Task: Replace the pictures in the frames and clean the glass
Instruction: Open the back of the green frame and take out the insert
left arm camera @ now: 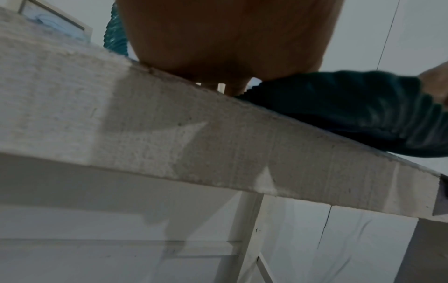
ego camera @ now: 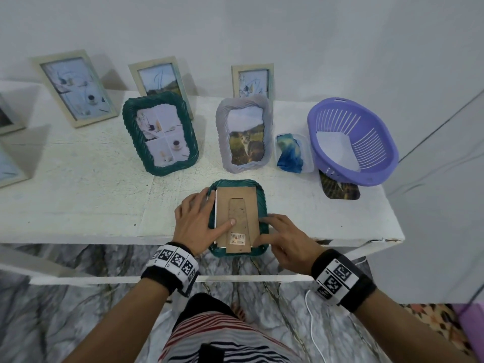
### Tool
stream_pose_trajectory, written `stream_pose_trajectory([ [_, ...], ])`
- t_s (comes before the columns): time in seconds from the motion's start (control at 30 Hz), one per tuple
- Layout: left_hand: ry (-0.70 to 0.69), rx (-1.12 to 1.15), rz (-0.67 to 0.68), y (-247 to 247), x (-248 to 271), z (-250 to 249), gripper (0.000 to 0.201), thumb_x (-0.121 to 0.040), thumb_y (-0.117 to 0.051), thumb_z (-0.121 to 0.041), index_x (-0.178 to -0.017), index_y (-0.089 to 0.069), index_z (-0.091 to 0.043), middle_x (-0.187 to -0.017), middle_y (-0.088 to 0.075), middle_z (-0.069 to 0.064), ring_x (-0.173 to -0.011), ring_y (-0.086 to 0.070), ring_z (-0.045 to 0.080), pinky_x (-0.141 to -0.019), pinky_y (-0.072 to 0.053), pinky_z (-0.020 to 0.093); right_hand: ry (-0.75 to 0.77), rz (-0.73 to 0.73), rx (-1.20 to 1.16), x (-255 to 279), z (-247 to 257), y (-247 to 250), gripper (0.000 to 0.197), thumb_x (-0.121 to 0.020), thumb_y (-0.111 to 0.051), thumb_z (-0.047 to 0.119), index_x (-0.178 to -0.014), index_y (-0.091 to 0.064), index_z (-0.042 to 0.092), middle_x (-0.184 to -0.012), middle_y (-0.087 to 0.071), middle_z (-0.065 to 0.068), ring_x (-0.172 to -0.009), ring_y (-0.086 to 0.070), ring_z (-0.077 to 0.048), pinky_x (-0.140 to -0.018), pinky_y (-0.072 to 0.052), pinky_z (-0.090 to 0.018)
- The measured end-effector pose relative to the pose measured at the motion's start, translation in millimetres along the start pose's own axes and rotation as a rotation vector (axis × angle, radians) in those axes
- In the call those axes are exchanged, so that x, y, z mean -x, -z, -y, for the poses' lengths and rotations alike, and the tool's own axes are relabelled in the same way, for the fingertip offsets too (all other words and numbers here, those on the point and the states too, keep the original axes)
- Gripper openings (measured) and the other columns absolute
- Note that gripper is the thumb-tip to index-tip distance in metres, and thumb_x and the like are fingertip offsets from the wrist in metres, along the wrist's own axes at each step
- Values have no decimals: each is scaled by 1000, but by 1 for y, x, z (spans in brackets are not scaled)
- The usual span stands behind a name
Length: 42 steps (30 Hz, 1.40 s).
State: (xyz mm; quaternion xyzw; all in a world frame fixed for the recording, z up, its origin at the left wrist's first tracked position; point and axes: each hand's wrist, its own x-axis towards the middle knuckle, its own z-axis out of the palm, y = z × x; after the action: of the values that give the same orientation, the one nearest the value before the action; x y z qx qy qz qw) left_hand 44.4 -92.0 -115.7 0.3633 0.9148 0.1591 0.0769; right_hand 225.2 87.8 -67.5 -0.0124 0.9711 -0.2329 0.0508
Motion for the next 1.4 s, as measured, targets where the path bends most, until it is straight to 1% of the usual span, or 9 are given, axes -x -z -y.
stream_pose_trajectory([
  [0.37, -9, 2, -5, 0, 0, 1, 99, -72, -23, -89, -153, -25, -33, -160, -21, -5, -138, -19, 23, -111, -21, 42, -29, -143, -46, -6, -6, -5, 29, -79, -35, 16, -75, -63, 10, -114, -63, -15, -100, -53, -36, -84, -47, -36],
  [0.47, -5, 12, -3, 0, 0, 1, 99, -72, -23, -90, -154, -24, -33, -160, -22, -5, -139, -18, 22, -111, -20, 42, -59, -152, 70, -11, 4, -4, 34, -82, -35, 23, -94, -64, 10, -108, -63, -13, -95, -54, -33, -83, -51, -40],
  [0.53, -3, 12, -5, 0, 0, 0, 100, -72, -24, -90, -154, -24, -32, -161, -22, -5, -139, -19, 23, -111, -20, 42, -124, -152, 162, -16, 14, -5, 43, -84, -34, 30, -120, -55, 18, -110, -57, -12, -93, -50, -30, -78, -51, -41],
  [0.6, -3, 10, -6, 0, 0, -1, 100, -72, -24, -89, -154, -26, -31, -160, -23, -4, -139, -20, 23, -112, -20, 42, -153, -164, 206, -21, 24, -10, 46, -85, -35, 32, -128, -51, 27, -113, -54, -12, -93, -50, -31, -74, -49, -41],
  [0.83, -62, 201, 61, 11, 12, 9, 95, -75, -29, -85, -153, -28, -31, -160, -24, -3, -146, -15, 16, -116, -14, 38, -202, -165, 243, -27, 35, -20, 39, -83, -38, 29, -113, -61, 24, -117, -56, -8, -91, -52, -29, -71, -51, -40],
  [1.0, -202, 170, 184, 12, 30, 31, 106, -67, -24, -96, -155, -17, -37, -163, -6, -11, -149, 0, 10, -117, -6, 36, -243, -185, 209, -30, 38, -21, 37, -81, -39, 29, -107, -65, 22, -114, -58, -8, -89, -53, -30, -69, -51, -40],
  [1.1, -251, 153, 187, 7, 31, 36, 98, -74, -18, -92, -155, -11, -37, -163, 0, -9, -149, 4, 10, -118, -6, 38, -262, -193, 192, -32, 41, -21, 36, -80, -40, 30, -104, -66, 22, -111, -59, -8, -87, -54, -30, -67, -51, -39],
  [1.27, -295, 185, 178, 10, 33, 36, 83, -80, -6, -86, -150, -5, -40, -160, 3, -10, -142, 12, -1, -114, 3, 25, -285, -229, 219, -33, 45, -21, 32, -81, -41, 33, -98, -66, 21, -108, -60, -7, -86, -54, -29, -67, -51, -40],
  [1.4, -345, 163, 139, 9, 36, 39, 71, -93, -16, -69, -154, -11, -35, -161, 1, -10, -144, 11, -2, -116, -2, 30, -333, -277, 260, -42, 55, -23, 30, -84, -48, 44, -82, -65, 19, -93, -61, -4, -82, -51, -27, -67, -45, -37],
])
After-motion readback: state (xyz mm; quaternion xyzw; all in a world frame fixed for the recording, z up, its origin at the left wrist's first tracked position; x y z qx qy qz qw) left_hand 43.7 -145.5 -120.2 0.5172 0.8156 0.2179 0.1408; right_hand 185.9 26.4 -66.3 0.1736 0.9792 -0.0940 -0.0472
